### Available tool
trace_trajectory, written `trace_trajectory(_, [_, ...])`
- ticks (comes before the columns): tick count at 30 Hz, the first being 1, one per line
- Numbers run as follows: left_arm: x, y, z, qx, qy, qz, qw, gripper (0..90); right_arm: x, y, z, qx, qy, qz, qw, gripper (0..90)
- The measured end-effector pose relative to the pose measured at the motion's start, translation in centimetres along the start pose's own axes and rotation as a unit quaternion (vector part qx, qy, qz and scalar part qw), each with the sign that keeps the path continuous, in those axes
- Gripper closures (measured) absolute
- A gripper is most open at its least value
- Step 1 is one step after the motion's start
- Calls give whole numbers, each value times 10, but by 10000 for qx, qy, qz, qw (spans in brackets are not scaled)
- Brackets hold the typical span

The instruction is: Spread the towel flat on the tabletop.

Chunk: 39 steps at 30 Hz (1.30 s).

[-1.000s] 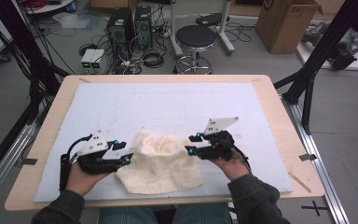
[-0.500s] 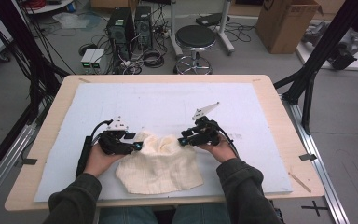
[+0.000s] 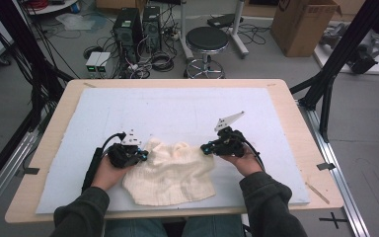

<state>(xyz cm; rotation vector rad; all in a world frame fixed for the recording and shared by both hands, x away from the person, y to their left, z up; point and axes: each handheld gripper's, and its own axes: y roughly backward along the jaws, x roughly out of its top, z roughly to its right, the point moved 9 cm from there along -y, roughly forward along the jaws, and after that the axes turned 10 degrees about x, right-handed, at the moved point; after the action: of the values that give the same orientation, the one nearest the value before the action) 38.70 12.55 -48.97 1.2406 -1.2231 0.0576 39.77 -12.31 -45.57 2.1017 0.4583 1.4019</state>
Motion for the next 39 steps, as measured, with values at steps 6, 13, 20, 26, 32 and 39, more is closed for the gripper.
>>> trace_trajectory(6, [9,27,-5,11,222,441,9988,890,11,29,-9,-385,256,229,9987,865])
trace_trajectory(13, [-2,64,15,-198,162,693,9973,890,-4,34,-48,-371,533,193,9977,865])
trace_trajectory(20, [-32,84,42,-508,93,631,9967,889,-44,16,-89,-27,535,-73,9985,864])
trace_trajectory(26, [-47,90,58,-795,-18,548,9953,810,-73,-4,-106,208,413,-356,9983,821])
trace_trajectory(32, [-27,102,55,-935,90,926,9913,623,-62,4,-112,414,443,-64,9981,679])
trace_trajectory(39, [7,90,27,-488,259,1125,9921,516,-19,28,-91,-23,579,366,9976,629])
